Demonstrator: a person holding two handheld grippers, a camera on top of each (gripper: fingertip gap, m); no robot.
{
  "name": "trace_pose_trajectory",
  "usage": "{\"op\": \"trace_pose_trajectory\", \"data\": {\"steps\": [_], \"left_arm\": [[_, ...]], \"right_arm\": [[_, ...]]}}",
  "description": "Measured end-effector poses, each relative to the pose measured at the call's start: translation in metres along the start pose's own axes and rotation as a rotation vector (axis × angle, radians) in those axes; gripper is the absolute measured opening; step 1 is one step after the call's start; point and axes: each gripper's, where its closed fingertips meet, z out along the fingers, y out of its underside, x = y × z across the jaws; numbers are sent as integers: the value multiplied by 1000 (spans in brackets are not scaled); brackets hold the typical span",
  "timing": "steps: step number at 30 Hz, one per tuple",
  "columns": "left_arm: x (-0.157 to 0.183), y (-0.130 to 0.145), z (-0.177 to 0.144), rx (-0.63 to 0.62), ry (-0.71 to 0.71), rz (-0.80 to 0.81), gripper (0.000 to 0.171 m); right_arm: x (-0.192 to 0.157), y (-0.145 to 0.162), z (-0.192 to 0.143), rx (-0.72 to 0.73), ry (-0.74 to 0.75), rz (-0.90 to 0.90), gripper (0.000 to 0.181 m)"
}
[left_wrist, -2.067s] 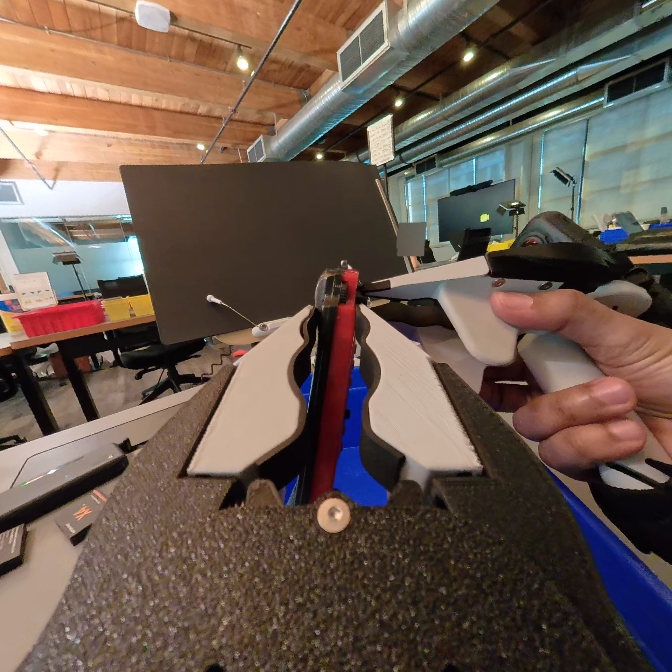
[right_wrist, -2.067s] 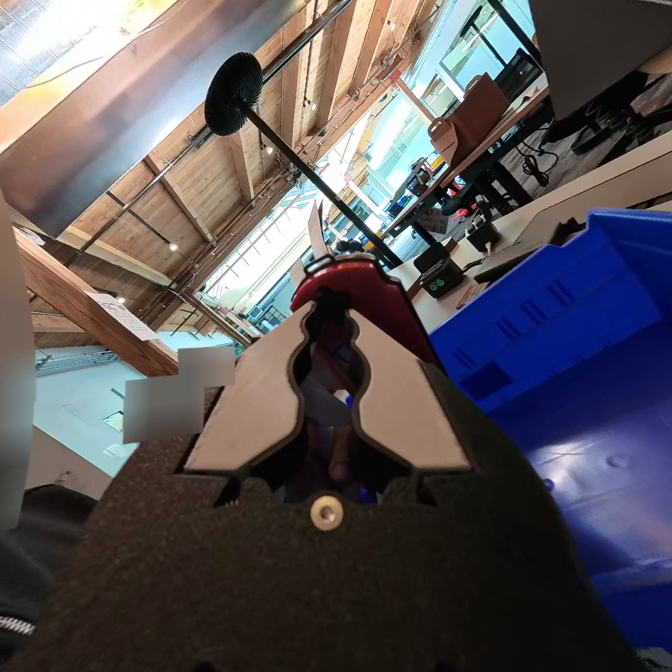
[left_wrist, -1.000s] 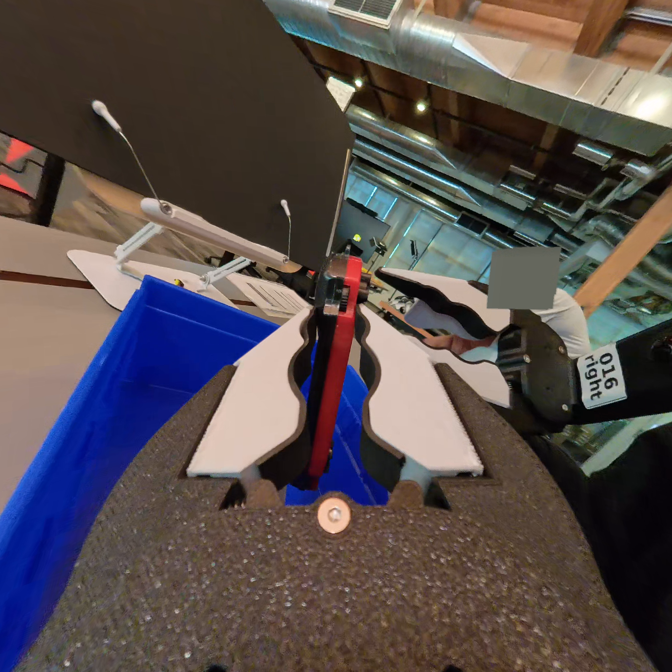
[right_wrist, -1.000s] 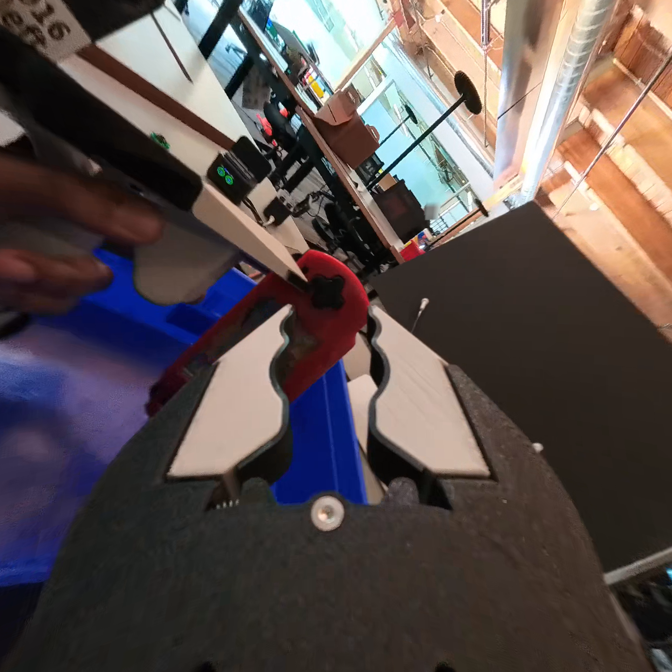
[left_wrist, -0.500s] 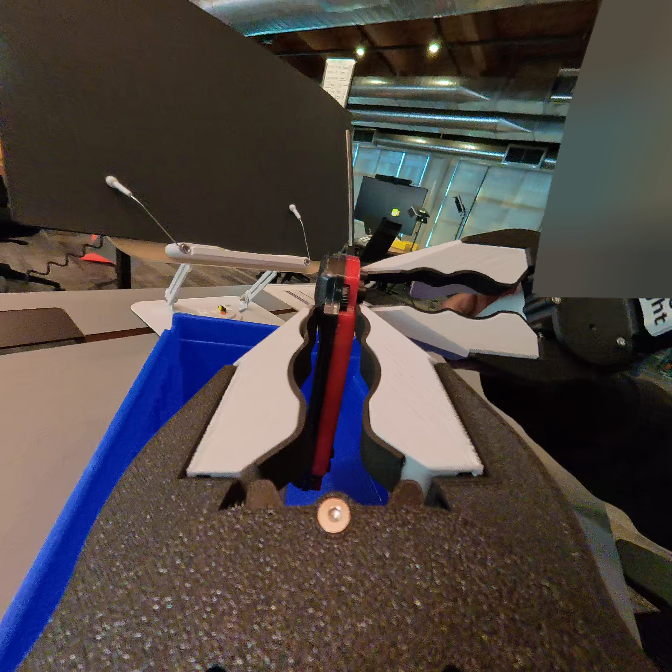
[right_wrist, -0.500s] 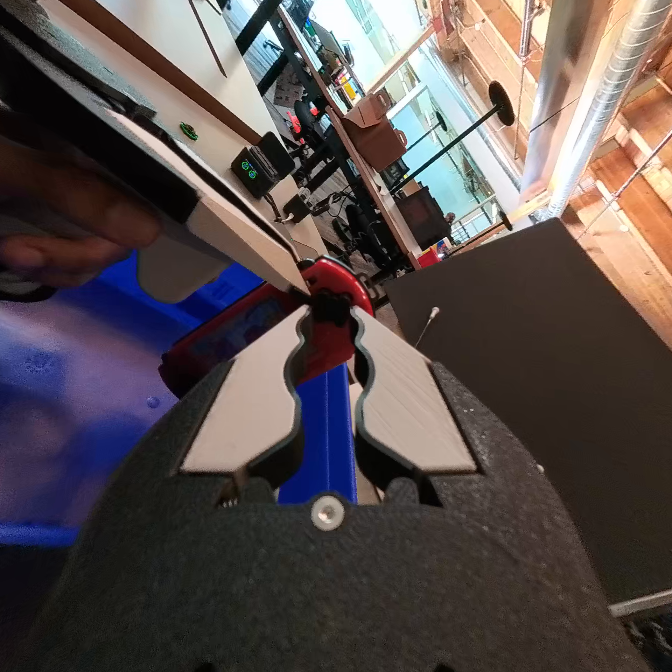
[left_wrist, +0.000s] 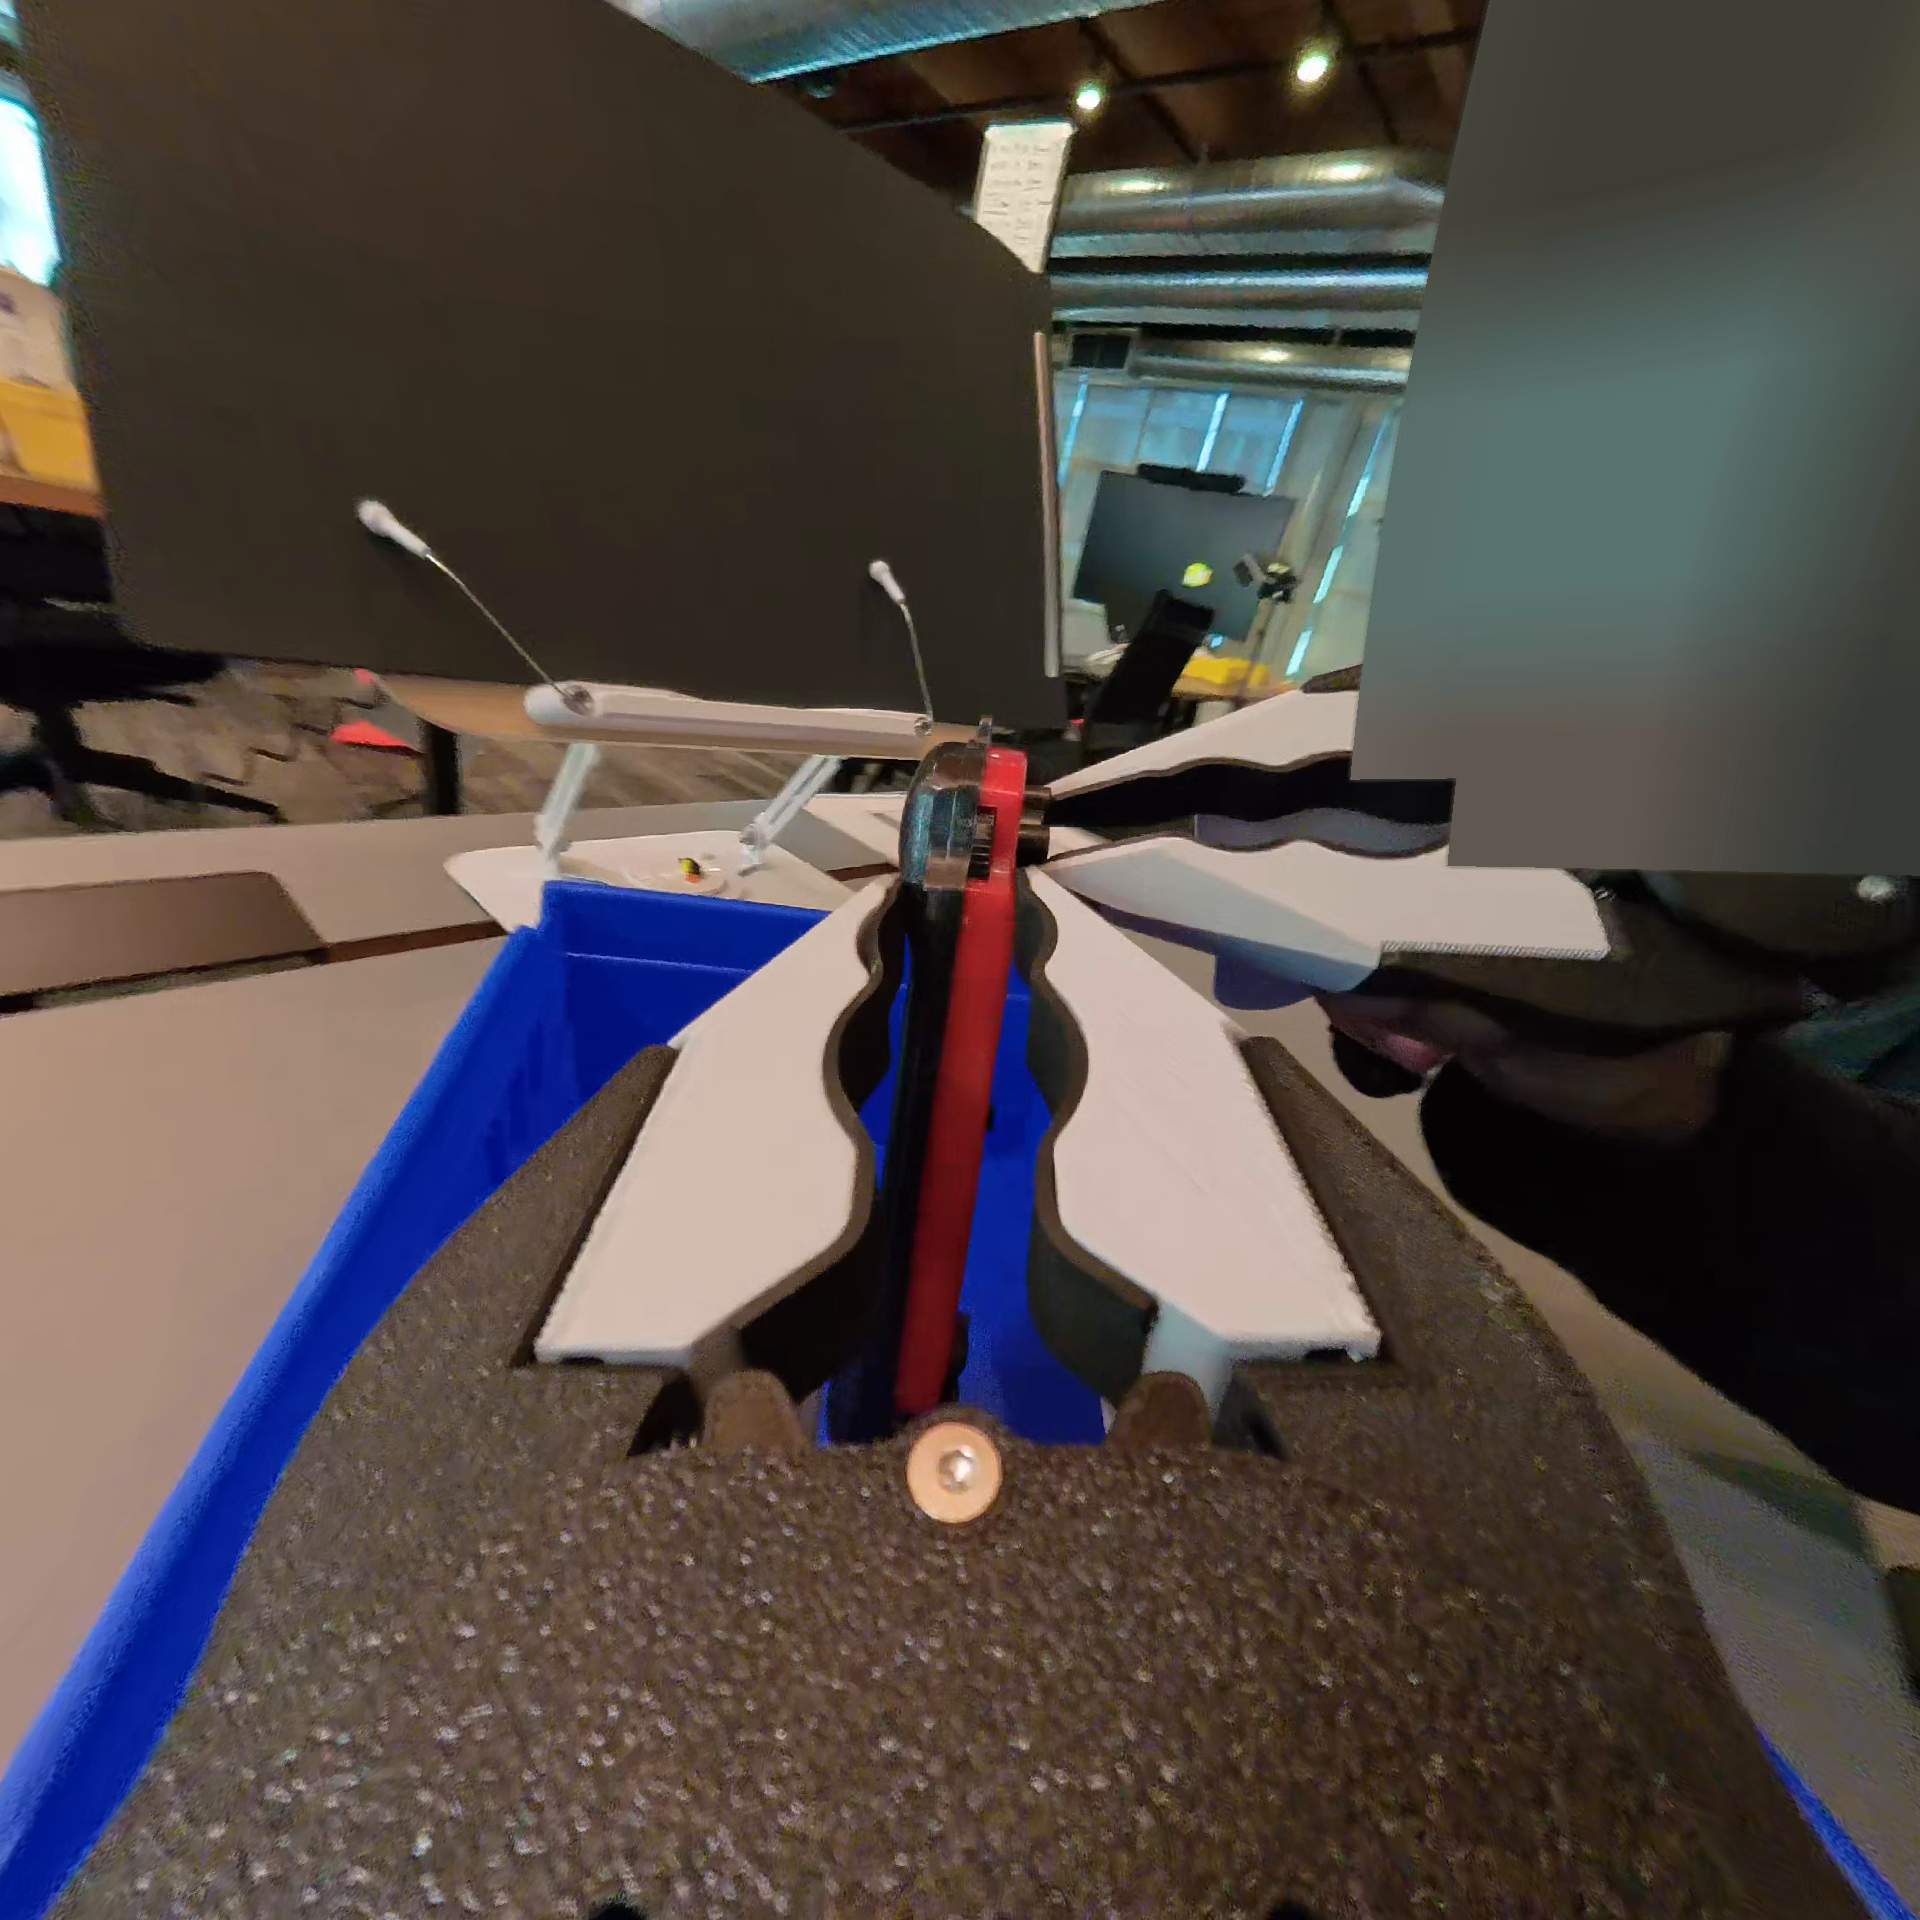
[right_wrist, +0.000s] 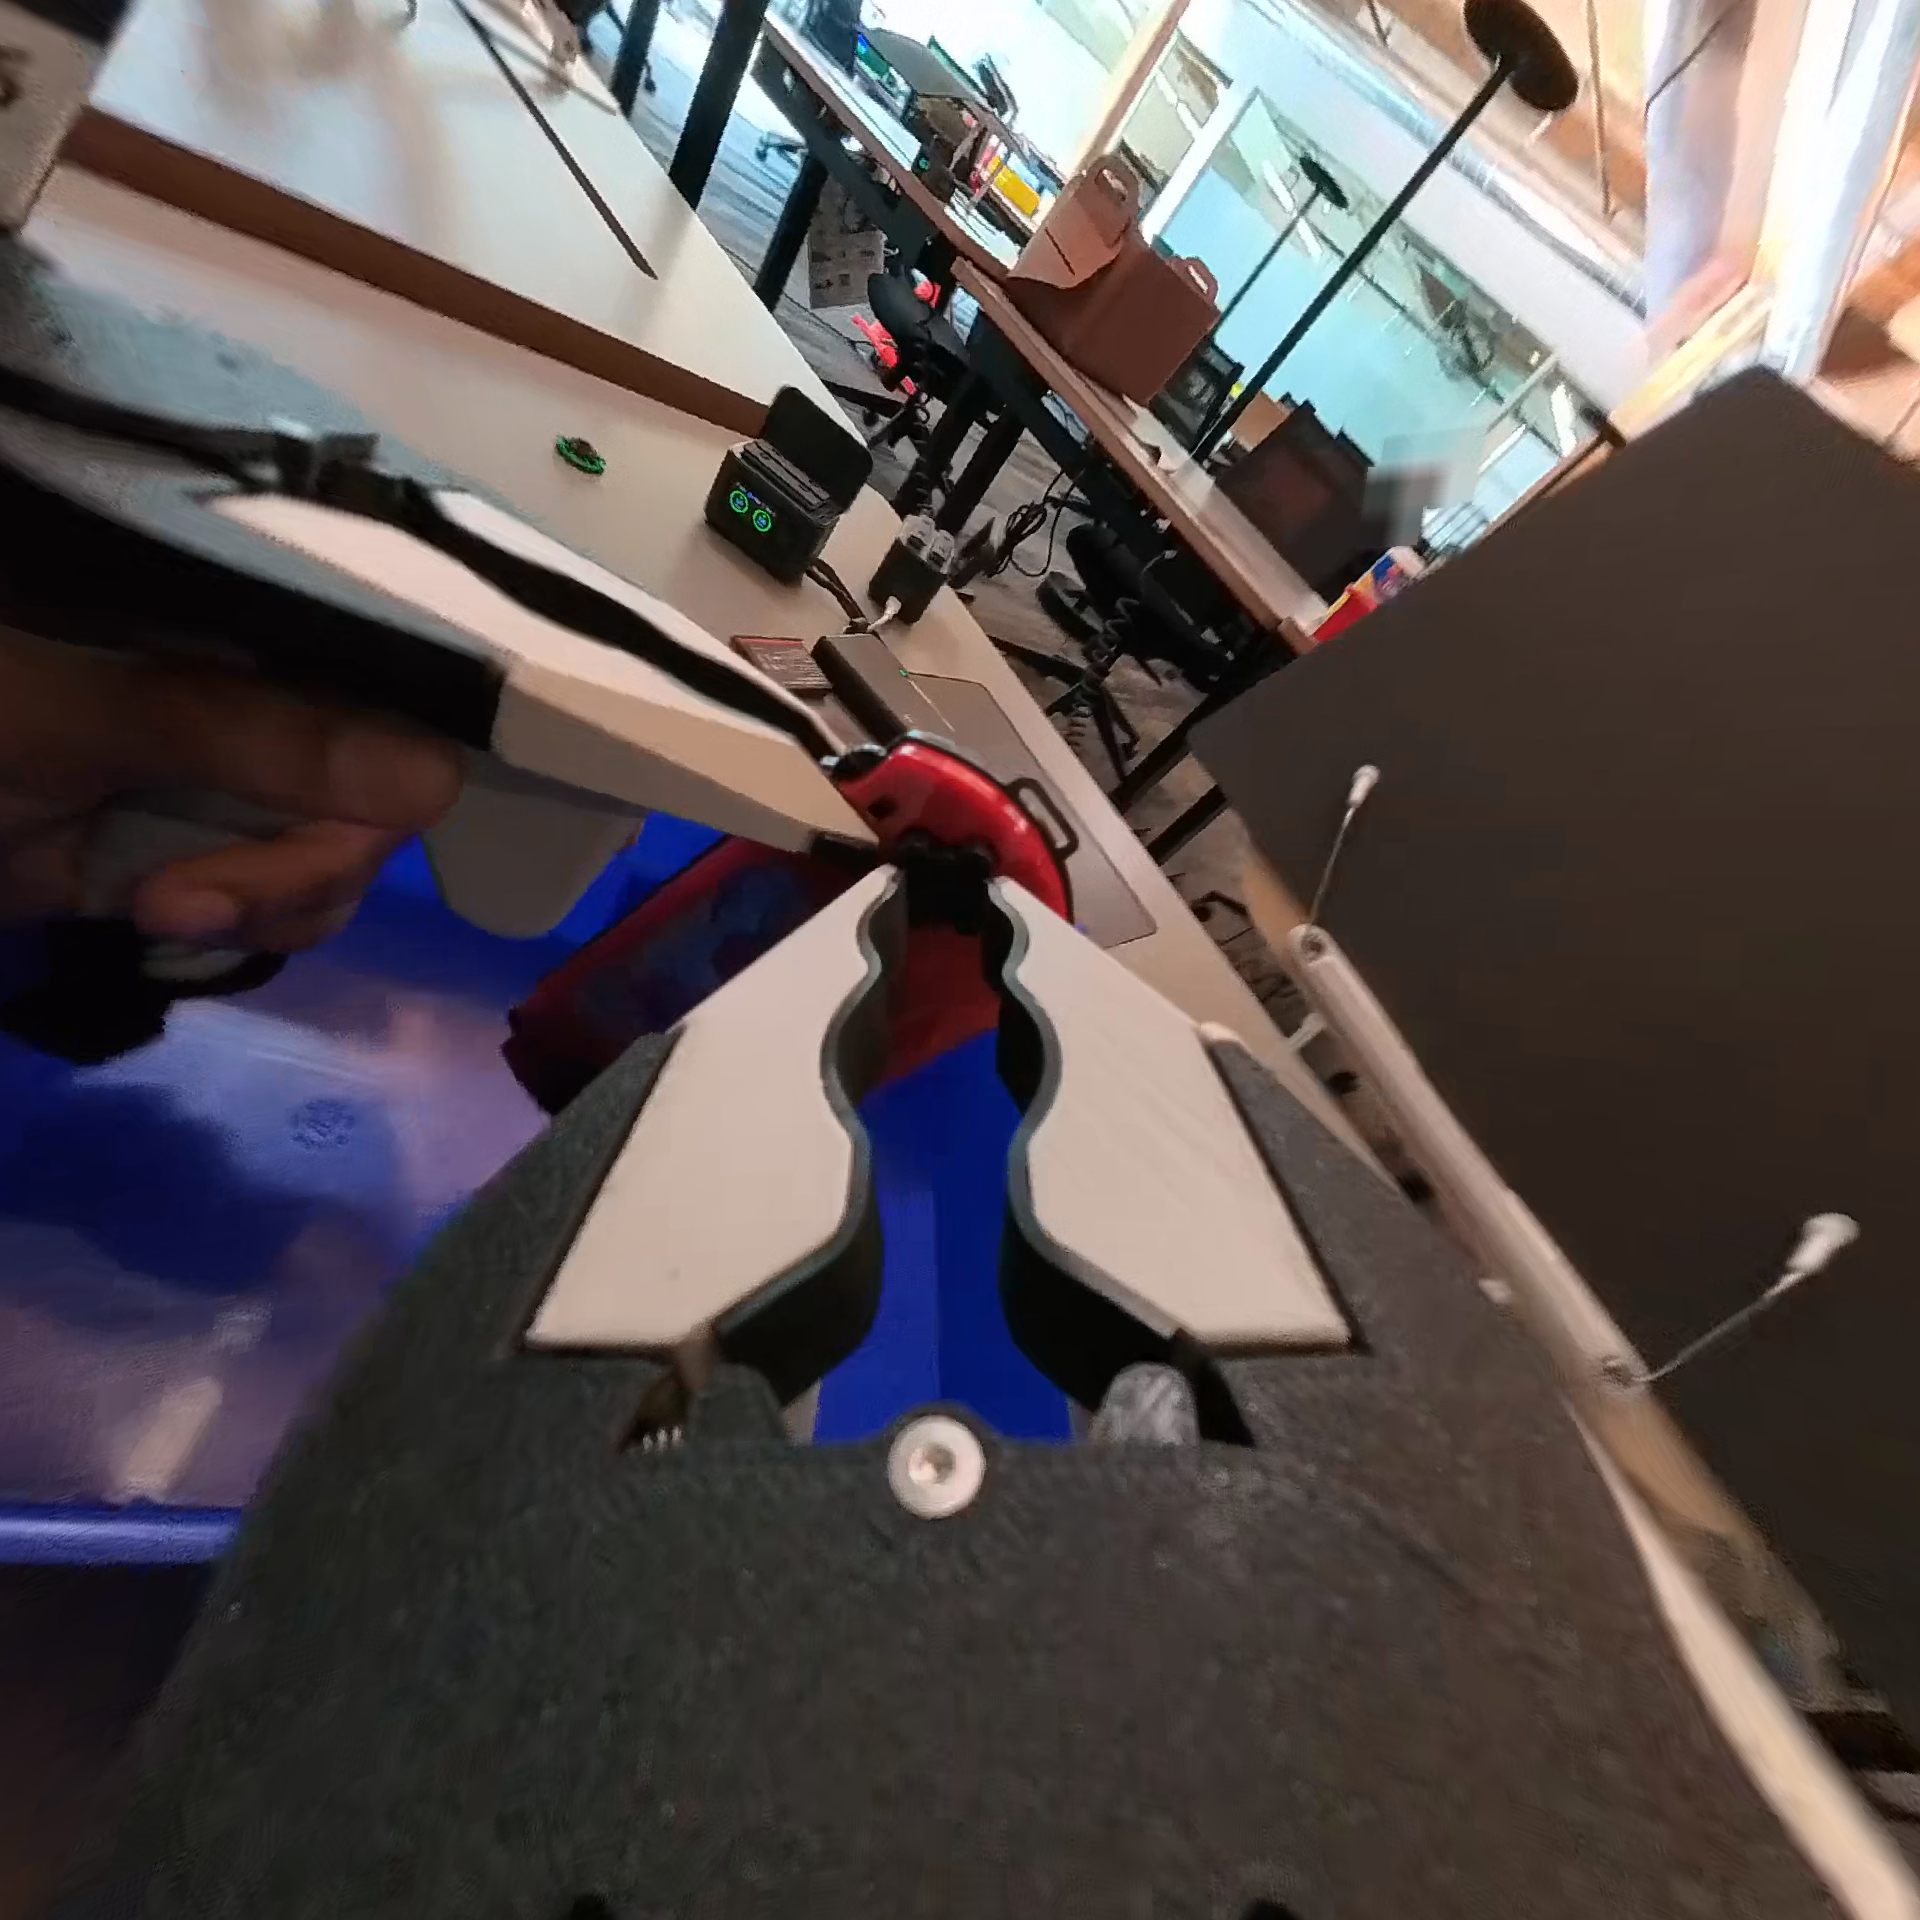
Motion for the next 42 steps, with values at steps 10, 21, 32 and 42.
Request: {"op": "trace_pose_trajectory", "data": {"steps": [10,21,32,42], "left_arm": [[-26,9,1,-41,-158,-15,18],[-28,4,-2,-35,-26,-173,19],[-7,-22,-10,58,69,53,20],[17,-80,18,-51,355,219,20]], "right_arm": [[4,20,-3,-46,79,60,0],[4,0,-10,81,79,202,2],[46,-38,-15,328,37,442,38],[98,-111,-28,676,-407,658,37]]}}
